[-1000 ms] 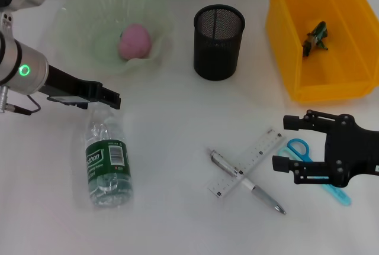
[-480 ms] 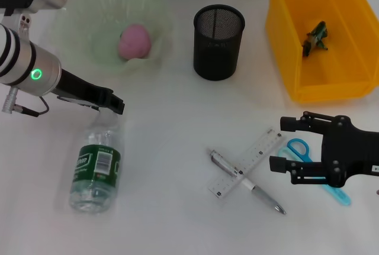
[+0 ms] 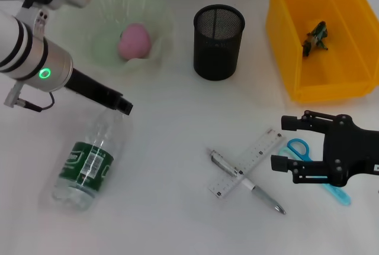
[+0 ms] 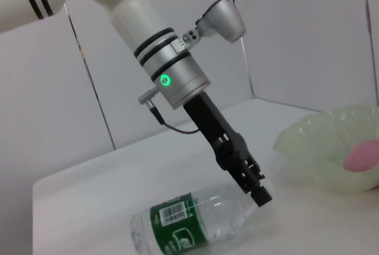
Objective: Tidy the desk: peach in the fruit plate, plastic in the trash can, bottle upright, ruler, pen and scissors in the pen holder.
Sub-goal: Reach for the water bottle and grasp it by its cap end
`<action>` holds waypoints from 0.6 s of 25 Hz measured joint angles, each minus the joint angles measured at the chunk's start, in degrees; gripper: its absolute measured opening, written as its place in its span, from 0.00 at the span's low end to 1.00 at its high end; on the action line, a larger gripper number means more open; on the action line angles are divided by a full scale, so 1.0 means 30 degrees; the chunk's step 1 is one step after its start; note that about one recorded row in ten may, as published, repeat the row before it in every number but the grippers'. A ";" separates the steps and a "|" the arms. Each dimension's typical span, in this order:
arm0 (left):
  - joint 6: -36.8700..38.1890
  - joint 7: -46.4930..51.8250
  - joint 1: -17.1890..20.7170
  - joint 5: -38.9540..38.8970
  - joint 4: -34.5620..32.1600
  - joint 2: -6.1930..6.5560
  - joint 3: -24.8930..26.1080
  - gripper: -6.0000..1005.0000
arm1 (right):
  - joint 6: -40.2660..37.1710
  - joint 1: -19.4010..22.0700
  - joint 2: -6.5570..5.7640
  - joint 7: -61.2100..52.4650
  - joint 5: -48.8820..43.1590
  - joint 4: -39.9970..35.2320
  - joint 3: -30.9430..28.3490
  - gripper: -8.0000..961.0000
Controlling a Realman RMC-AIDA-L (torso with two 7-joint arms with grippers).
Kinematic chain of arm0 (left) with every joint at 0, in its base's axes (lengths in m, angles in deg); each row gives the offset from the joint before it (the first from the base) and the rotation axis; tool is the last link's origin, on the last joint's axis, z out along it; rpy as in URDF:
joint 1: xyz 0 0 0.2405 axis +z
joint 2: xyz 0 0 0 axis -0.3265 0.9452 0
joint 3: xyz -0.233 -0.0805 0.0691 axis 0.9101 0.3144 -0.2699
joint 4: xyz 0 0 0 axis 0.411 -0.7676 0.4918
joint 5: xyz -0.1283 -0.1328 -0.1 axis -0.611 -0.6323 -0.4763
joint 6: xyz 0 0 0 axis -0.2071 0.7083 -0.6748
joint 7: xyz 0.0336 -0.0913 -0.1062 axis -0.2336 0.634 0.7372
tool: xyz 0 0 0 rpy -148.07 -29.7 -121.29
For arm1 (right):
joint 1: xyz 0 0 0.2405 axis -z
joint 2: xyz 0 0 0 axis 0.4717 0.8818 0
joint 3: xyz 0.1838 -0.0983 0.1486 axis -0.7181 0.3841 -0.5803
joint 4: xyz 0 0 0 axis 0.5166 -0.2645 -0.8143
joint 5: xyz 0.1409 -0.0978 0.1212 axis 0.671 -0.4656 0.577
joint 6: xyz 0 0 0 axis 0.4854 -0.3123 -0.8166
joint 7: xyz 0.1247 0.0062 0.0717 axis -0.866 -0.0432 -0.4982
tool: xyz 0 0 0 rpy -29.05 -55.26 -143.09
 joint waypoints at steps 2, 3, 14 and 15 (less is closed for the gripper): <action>0.0305 -0.0130 0.0343 -0.0397 -0.1211 0.0036 -0.0281 0.47 | -0.0122 -0.0001 0.0000 -0.0006 0.0006 -0.0002 -0.0130 0.88; 0.0427 -0.0344 0.0493 -0.0748 -0.1629 0.0072 -0.0260 0.47 | -0.0278 -0.0005 0.0000 -0.0014 0.0010 -0.0006 -0.0373 0.88; 0.0541 -0.5859 0.3029 -0.4159 -0.4688 0.0183 0.0582 0.33 | -0.1010 -0.0270 0.0001 -0.0468 0.0013 -0.0015 -0.1253 0.88; 0.0607 -0.5863 0.3080 -0.4328 -0.4668 0.0187 0.0872 0.31 | -0.1061 -0.0277 -0.0003 -0.0512 0.0012 -0.0062 -0.1282 0.88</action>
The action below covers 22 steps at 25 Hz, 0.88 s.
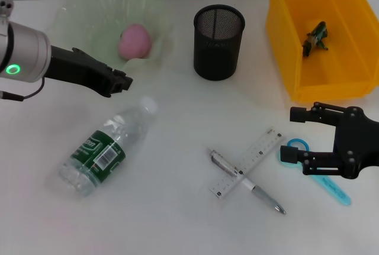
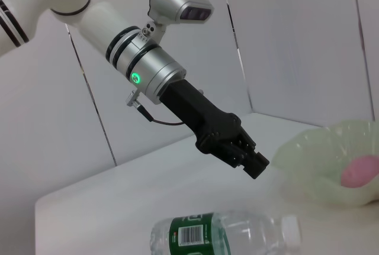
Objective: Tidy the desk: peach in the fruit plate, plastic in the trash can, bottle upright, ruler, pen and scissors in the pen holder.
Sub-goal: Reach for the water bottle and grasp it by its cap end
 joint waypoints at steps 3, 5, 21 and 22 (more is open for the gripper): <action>0.0086 0.0453 0.0129 -0.0121 0.0066 -0.0058 -0.0018 0.22 | -0.0066 -0.0053 -0.0011 -0.0097 0.0000 -0.0044 -0.0102 0.88; -0.0290 0.1261 0.0101 -0.0190 0.0076 -0.0121 -0.1098 0.16 | -0.0080 -0.0096 -0.0017 -0.0254 -0.0004 0.0034 -0.0152 0.88; -0.2877 0.5805 0.0067 0.2600 -0.0954 -0.0133 -0.5415 0.34 | -0.0260 0.0132 -0.0028 -0.0108 -0.0541 0.0436 -0.0663 0.88; -0.2976 0.5924 0.0068 0.2675 -0.0885 -0.0133 -0.5532 0.38 | -0.0260 0.0132 -0.0028 -0.0108 -0.0541 0.0436 -0.0663 0.88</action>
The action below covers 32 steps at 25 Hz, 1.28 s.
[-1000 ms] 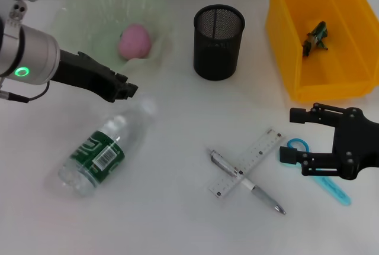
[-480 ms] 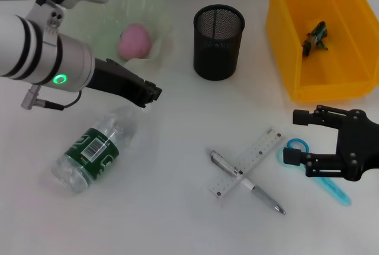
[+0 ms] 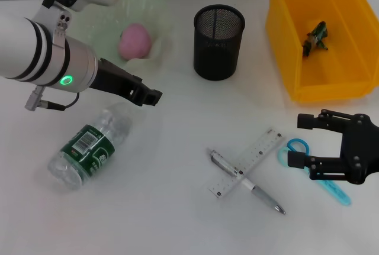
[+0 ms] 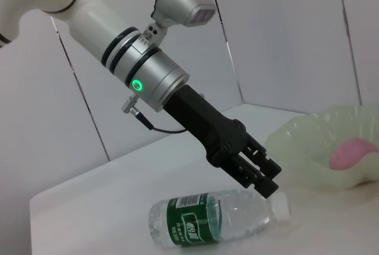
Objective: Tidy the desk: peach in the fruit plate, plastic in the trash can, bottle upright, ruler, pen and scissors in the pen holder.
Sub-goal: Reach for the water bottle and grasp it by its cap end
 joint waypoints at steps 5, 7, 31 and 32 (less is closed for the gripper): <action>-0.0518 0.0460 -0.0099 0.1029 0.0377 -0.0033 -0.0473 0.59 | -0.0028 -0.0066 0.0002 0.0007 -0.0001 0.0026 -0.0001 0.88; -0.0811 0.1024 -0.0190 0.2004 0.0676 -0.0030 -0.0889 0.63 | -0.0051 -0.0073 0.0001 0.0011 0.0000 0.0027 -0.0002 0.88; -0.0726 0.1873 -0.0351 0.2880 0.0265 -0.0055 -0.2586 0.77 | -0.0051 -0.0430 0.0002 0.0023 -0.0477 0.0753 -0.0001 0.88; -0.0338 0.1958 -0.0291 0.2903 -0.0163 -0.0059 -0.2675 0.77 | -0.0055 -0.0428 0.0002 0.0022 -0.0477 0.0753 0.0000 0.88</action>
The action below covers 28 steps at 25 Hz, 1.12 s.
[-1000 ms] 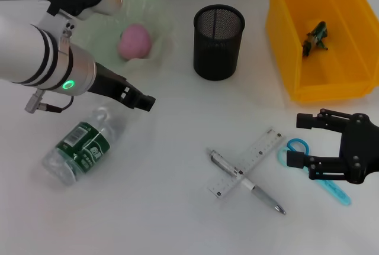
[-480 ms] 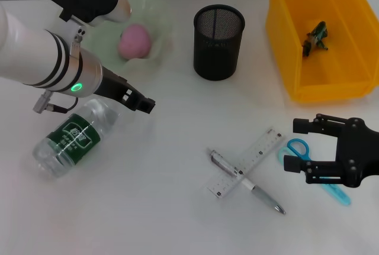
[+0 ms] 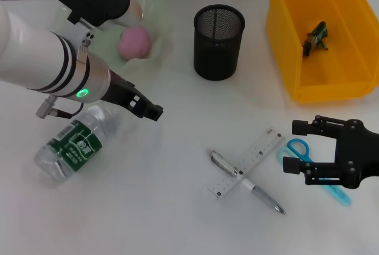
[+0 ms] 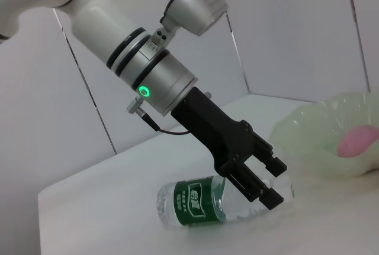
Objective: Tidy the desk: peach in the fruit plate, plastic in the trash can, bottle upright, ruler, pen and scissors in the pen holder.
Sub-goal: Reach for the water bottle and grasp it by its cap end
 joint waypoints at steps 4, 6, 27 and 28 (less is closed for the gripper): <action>0.0258 0.0133 0.0085 0.0179 -0.0520 -0.0005 -0.0218 0.77 | -0.0009 -0.0001 0.0000 0.0001 0.0001 0.0000 0.0000 0.88; 0.0082 0.0211 0.0217 0.0534 -0.0777 0.0000 -0.0317 0.77 | -0.0012 0.0000 -0.0001 0.0000 0.0000 0.0000 -0.0001 0.88; -0.2108 0.0403 -0.0392 0.1508 0.2461 0.0000 -0.0431 0.77 | -0.0029 -0.0176 0.0000 -0.0004 0.0011 0.0030 0.0000 0.88; -0.2108 0.0403 -0.0392 0.1508 0.2461 0.0000 -0.0431 0.77 | -0.0029 -0.0176 0.0000 -0.0004 0.0011 0.0030 0.0000 0.88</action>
